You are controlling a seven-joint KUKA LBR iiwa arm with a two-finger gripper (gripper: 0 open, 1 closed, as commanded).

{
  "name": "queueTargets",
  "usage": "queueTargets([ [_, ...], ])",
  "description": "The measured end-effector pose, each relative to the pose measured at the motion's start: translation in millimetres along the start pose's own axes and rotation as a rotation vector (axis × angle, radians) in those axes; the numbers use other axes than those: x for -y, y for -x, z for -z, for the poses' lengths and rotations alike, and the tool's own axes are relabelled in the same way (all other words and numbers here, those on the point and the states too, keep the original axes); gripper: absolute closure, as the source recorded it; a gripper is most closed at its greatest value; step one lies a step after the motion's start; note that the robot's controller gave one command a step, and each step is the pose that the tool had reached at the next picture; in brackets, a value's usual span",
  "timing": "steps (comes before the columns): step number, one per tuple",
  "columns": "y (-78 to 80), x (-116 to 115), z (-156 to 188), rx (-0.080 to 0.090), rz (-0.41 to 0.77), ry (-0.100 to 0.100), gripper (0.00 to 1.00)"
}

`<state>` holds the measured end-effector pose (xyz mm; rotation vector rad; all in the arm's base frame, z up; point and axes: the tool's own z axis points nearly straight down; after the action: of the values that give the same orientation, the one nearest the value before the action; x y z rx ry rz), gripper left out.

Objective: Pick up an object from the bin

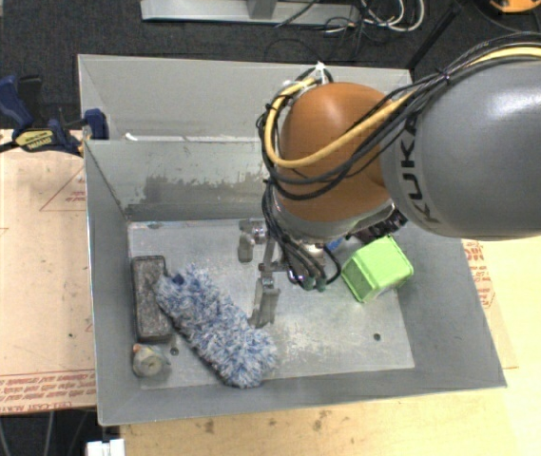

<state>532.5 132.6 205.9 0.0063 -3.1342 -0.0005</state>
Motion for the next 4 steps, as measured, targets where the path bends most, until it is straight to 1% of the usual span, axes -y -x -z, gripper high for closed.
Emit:
queueTargets([
  [1, 1.7, 0.8, 4.5, 0.008, -0.003, 0.001, 0.0],
  [2, 17.1, -26.6, -34.1, 0.018, 0.045, 0.002, 0.0],
  [3, 46.6, -47.6, -86.4, 0.012, 0.208, 0.001, 0.0],
  [4, 39.0, -62.5, -132.5, 0.007, 0.168, -0.001, 1.0],
])
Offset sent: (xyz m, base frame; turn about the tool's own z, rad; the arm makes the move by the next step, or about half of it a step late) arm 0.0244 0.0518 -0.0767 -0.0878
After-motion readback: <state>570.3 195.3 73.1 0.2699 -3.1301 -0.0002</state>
